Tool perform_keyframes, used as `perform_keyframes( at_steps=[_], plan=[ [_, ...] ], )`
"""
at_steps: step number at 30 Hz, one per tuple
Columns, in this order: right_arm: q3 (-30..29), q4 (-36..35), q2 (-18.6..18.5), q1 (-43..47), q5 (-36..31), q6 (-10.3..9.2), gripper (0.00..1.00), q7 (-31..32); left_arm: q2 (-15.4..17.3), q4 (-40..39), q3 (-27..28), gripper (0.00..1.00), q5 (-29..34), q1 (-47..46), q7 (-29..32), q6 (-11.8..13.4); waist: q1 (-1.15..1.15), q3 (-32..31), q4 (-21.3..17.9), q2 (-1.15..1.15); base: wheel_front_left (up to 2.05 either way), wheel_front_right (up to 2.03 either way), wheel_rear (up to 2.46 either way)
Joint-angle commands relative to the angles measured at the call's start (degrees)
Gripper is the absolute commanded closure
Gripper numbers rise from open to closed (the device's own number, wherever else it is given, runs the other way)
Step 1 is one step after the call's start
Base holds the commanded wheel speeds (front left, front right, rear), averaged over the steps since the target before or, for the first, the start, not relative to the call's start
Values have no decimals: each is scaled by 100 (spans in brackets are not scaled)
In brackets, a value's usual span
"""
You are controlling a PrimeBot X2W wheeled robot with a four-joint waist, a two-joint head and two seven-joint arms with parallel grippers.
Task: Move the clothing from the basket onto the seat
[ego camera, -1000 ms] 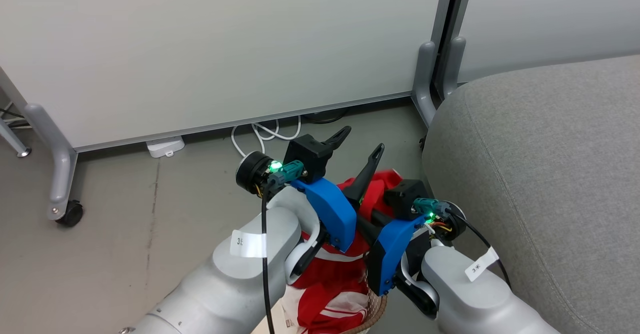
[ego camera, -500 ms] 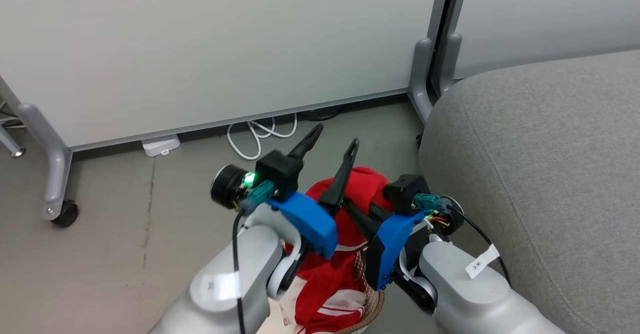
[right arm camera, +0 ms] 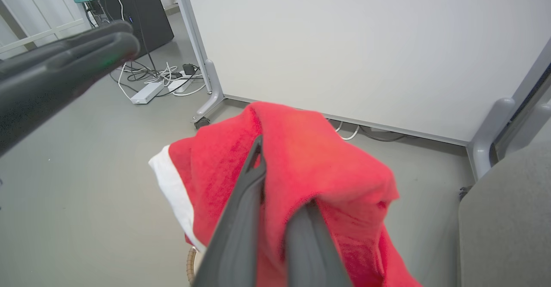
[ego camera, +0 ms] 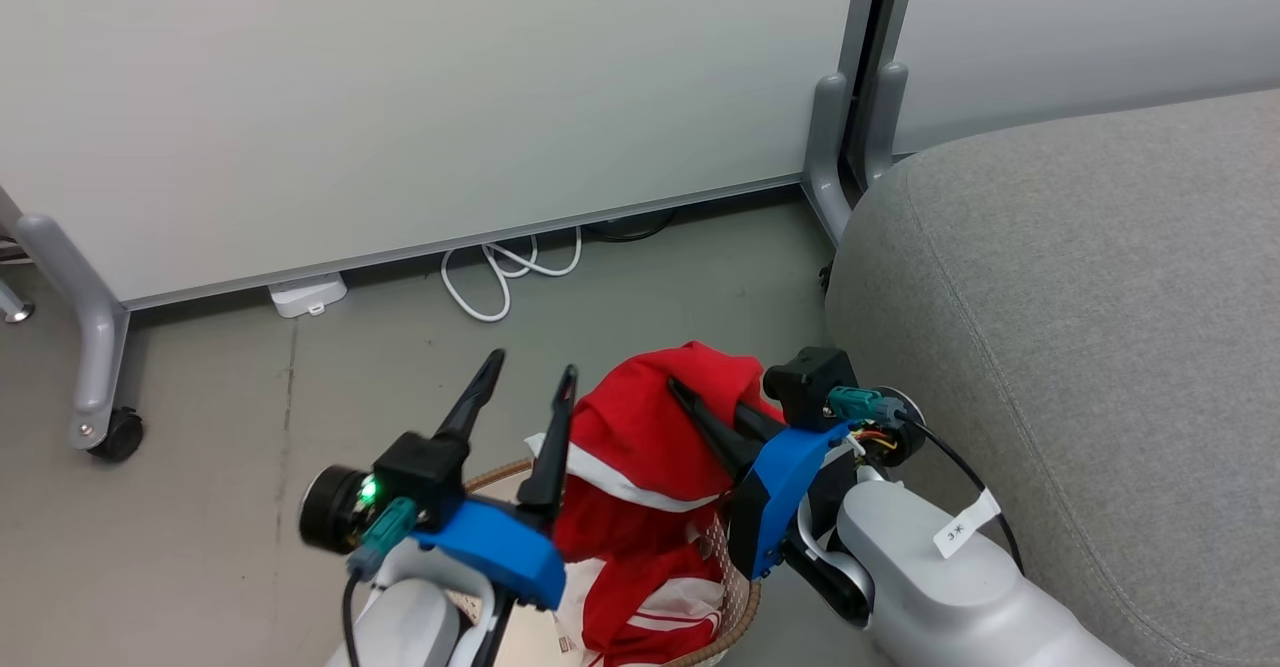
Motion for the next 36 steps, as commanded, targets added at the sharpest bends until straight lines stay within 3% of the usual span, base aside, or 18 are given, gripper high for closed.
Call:
perform_keyframes(
  at_steps=[1, 9, 21, 28, 36],
  plan=[
    [-24, -38, -13, -41, -30, 1, 100, -37, 21, -54, 147, 0, 83, 165, -15, -31, 0, -2, -2, 0, 0, 0, 0],
    [-95, -106, -50, 107, -130, 1, 100, -81, -139, -130, 886, 0, 465, 724, -15, -230, 0, -27, -5, 0, 0, 0, 0],
    [-153, -335, -137, 194, -343, 1, 100, -92, -395, -101, 1410, 0, 857, 824, -16, -496, 0, 33, -163, 0, 0, 0, 0],
    [-148, -739, -263, 368, -503, 1, 100, -104, -458, -2, 1657, 0, 916, 867, -16, -579, 0, 93, -510, 0, 0, 0, 0],
    [-329, -1246, -367, 716, -644, 1, 100, -33, -497, -59, 1998, 0, 1016, 932, -16, -620, 0, 196, -1172, 0, 0, 0, 0]
  ],
)
